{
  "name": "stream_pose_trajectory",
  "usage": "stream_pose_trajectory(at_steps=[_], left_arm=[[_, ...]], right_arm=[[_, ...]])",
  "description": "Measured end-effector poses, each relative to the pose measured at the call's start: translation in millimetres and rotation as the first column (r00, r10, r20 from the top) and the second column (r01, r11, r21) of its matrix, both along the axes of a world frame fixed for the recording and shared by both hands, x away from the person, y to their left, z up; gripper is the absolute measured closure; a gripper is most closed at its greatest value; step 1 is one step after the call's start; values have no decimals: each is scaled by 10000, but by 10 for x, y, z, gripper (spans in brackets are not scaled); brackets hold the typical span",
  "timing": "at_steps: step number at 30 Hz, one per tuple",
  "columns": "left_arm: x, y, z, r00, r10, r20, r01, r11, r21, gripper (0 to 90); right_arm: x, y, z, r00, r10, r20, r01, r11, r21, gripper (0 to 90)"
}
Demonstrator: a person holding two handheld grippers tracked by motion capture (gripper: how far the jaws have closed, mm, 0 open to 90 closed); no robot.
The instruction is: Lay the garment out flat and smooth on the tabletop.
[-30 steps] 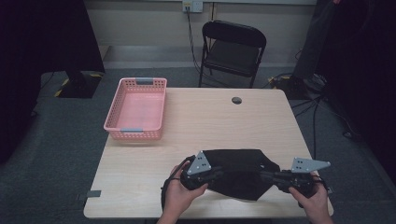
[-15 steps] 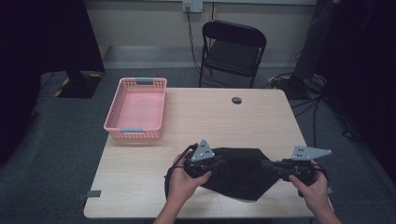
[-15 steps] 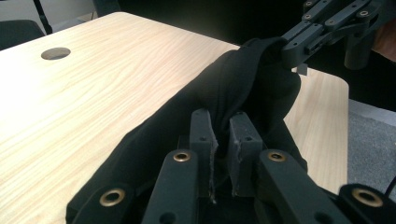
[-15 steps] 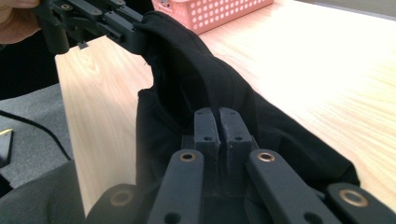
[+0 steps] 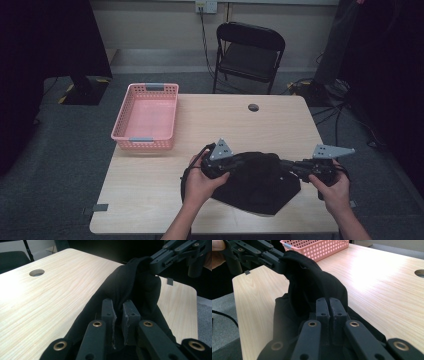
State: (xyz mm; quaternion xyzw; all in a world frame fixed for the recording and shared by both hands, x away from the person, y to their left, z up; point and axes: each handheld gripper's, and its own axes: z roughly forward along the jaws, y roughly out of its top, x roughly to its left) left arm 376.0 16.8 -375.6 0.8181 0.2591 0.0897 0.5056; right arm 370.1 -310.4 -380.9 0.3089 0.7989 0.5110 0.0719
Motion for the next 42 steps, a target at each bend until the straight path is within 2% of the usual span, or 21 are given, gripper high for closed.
stream_pose_trajectory(at_steps=[19,32,37,42], left_arm=[[276,-18,79,9992,391,-129,-387,9989,274,828],[401,-31,69,9979,592,-266,-585,9980,255,828],[449,-14,61,9966,757,-334,-750,9970,216,828],[503,7,39,9952,895,-384,-888,9958,205,828]], right_arm=[[250,0,26,9989,-448,-142,449,9990,38,873],[403,-20,39,9975,-673,-232,676,9976,124,873],[478,4,70,9971,-711,-263,720,9968,336,873],[553,70,88,9973,-693,-224,699,9972,267,873]])
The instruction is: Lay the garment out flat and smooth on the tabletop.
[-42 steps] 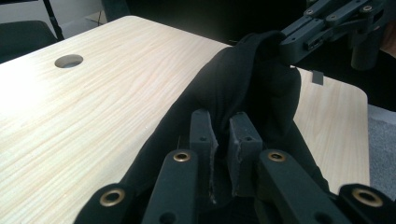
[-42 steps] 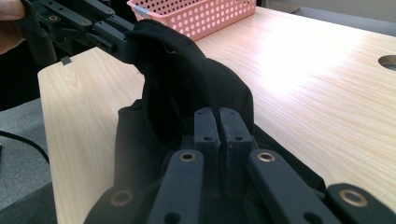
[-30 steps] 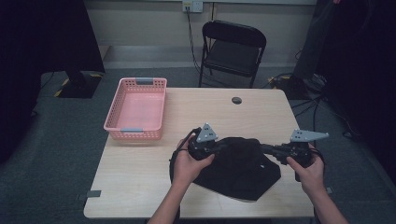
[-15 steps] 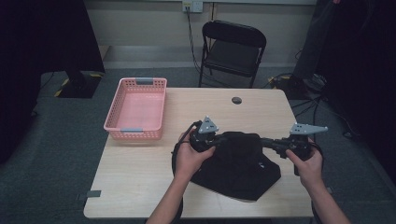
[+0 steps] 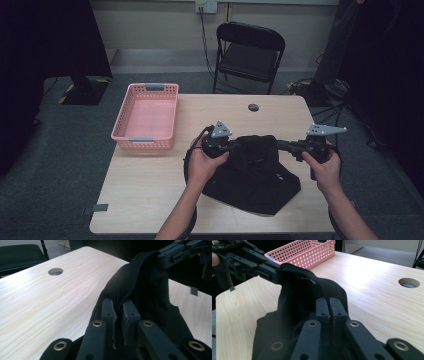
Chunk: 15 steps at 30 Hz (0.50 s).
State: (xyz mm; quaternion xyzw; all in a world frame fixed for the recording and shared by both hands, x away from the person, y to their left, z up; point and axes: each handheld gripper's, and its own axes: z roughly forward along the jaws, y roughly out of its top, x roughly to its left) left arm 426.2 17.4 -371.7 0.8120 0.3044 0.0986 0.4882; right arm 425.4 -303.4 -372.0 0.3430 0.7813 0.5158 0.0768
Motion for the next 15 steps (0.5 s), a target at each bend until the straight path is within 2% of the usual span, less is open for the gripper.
stream_pose_trajectory(at_steps=[6,11,14,15], left_arm=[[128,23,4,9999,132,-40,-132,9999,68,828],[384,26,-19,9994,289,-165,-285,9993,223,829],[625,51,-54,9953,920,-286,-913,9955,249,830],[752,75,-59,9889,1470,-221,-1466,9890,204,830]], right_arm=[[137,59,-3,9999,-151,-23,151,9999,-7,873],[393,123,-7,9992,-374,-103,372,9991,-177,873],[671,187,4,9964,-819,-214,810,9960,-366,873],[789,210,23,9936,-1113,-192,1107,9933,-326,873]])
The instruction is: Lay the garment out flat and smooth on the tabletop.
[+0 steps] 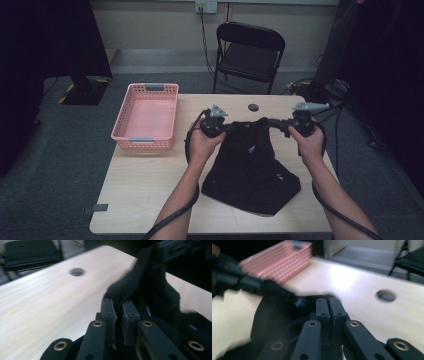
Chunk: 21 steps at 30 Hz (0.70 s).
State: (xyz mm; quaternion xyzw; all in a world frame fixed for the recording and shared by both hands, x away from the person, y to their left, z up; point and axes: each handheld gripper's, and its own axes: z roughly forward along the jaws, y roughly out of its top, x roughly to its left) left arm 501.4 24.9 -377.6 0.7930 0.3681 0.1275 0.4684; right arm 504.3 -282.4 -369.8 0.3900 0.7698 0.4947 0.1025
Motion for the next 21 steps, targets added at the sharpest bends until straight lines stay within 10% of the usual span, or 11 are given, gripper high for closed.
stream_pose_trajectory(at_steps=[2,5,8,11,21], left_arm=[[177,18,-2,9946,986,315,-988,9951,55,780],[328,-5,15,9858,1455,838,-1472,9890,146,419],[292,-77,14,9895,1006,1040,-1032,9945,198,260],[181,-141,-42,9927,770,924,-798,9964,279,182],[-306,-115,-64,9947,508,899,-523,9985,149,161]], right_arm=[[243,41,30,9955,-921,-206,932,9938,610,861],[374,117,69,9893,-1454,71,1436,9828,1162,593],[325,210,106,9940,-810,731,789,9964,313,268],[208,235,83,9926,-480,1117,544,9970,-549,152],[-270,222,-20,9970,26,775,55,9944,-1054,128]])
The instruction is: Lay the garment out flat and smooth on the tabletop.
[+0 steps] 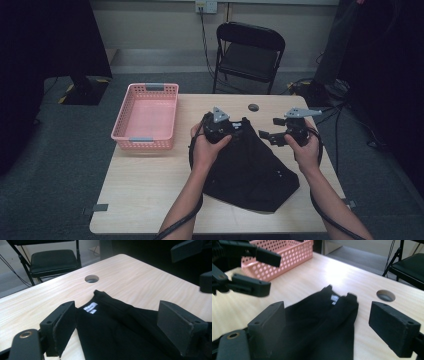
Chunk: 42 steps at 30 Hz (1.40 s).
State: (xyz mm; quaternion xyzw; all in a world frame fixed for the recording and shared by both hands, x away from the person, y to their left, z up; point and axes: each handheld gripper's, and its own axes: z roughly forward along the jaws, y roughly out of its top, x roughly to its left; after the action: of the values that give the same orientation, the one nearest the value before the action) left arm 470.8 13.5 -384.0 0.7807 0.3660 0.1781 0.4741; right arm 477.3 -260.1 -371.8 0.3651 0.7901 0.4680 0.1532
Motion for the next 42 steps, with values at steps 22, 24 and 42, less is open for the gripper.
stream_pose_trajectory(at_steps=[22,24,42], left_arm=[[-727,141,-201,9936,-1115,-153,1120,9931,335,160],[-776,152,-243,9928,-1175,-230,1183,9924,352,160],[-1088,388,-595,9895,-1296,-644,1326,9901,453,160]], right_arm=[[-783,-107,-192,9985,535,58,-526,9930,-1058,124],[-834,-116,-227,9981,608,30,-601,9914,-1162,124],[-1144,-284,-581,9958,809,-431,-862,9864,-1403,122]])
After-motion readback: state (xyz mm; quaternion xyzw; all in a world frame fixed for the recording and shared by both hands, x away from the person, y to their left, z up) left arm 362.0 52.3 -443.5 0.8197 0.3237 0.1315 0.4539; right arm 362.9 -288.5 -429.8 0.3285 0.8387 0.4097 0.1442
